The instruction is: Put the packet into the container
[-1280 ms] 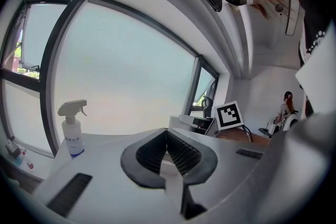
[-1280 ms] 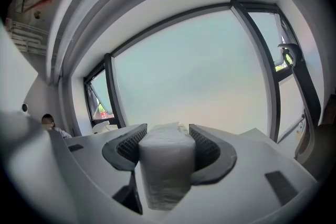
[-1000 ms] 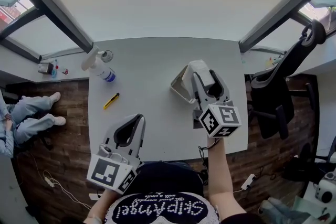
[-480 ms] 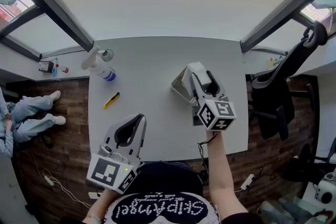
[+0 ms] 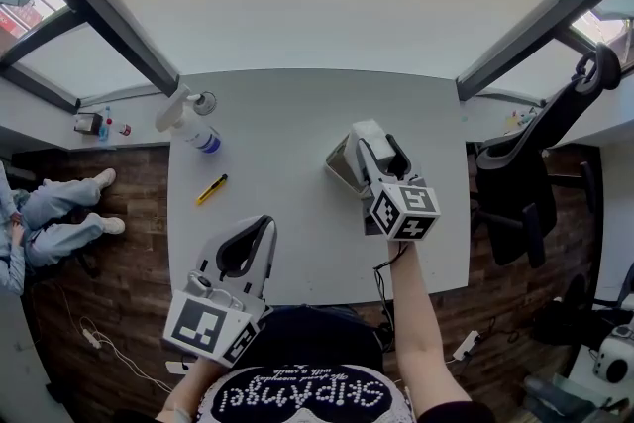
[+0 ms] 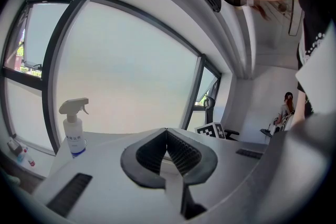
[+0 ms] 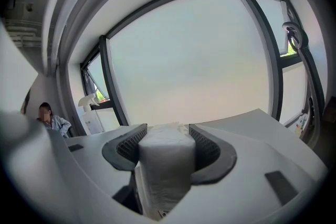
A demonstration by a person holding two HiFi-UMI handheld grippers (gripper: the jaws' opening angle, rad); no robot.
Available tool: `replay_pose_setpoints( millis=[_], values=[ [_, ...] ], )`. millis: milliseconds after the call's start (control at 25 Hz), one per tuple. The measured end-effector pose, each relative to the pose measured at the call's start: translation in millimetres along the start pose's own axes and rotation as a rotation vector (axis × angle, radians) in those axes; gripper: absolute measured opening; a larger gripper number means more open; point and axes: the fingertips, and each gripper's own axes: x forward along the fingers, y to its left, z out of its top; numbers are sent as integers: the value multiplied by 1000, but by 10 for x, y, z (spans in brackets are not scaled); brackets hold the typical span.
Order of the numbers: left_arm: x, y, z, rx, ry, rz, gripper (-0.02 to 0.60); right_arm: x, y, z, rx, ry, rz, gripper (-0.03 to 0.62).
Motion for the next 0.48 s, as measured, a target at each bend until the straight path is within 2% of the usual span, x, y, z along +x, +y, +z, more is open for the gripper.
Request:
replay_pose_setpoints(
  millis=[480],
  values=[
    [15,7,-9,-4,3,6,8,140,-82,-230,14,56,-9,256]
  ],
)
